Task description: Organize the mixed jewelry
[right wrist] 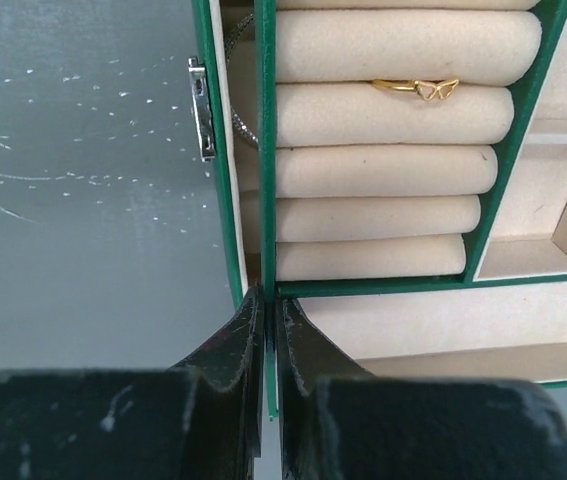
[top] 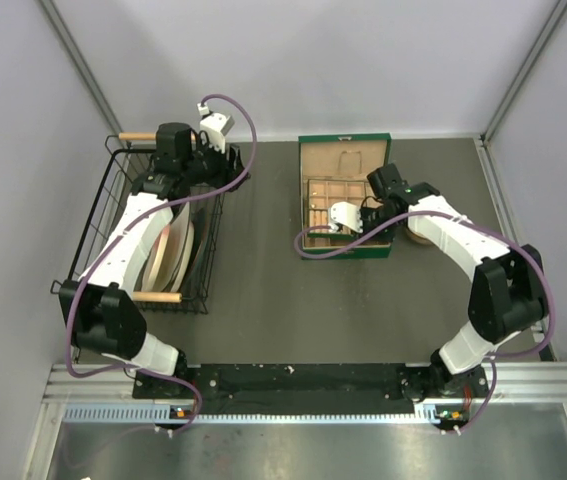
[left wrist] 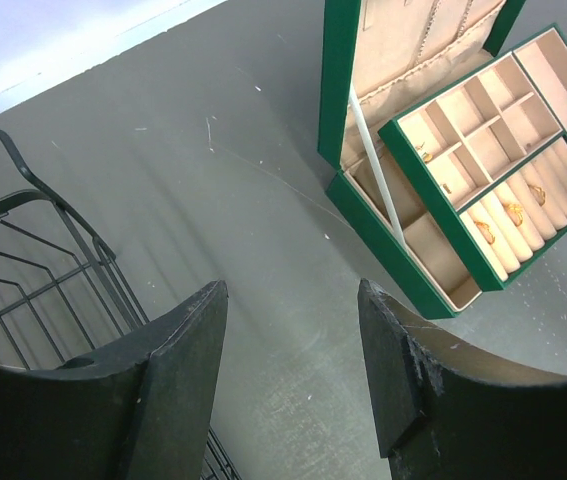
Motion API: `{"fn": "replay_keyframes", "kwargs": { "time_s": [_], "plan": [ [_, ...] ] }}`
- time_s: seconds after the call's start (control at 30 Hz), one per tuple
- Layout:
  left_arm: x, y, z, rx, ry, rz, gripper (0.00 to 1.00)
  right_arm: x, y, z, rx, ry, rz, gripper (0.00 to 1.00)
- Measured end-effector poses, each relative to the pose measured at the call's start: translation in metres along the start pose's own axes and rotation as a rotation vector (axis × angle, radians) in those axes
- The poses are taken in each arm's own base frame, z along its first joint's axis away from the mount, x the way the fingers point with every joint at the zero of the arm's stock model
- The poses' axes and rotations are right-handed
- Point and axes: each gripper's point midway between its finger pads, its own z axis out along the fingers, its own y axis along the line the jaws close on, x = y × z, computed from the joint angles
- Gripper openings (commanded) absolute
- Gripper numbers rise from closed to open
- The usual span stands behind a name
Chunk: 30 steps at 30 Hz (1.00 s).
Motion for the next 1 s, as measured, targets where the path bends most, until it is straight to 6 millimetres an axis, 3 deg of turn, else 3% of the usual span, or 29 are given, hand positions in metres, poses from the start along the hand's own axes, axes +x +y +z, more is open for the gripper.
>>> {"fn": "replay_keyframes", "kwargs": {
  "time_s": [0.4,1.0],
  "plan": [
    [0.000,0.000,0.000,0.001,-0.001,0.001,0.60,0.008,0.002,0.001,0.002,0.023,0.016,0.00],
    [0.009,0.003,0.010,0.010,0.026,-0.013,0.60,0.010,0.003,0.020,-0.050,0.047,0.009,0.00]
  ]
}}
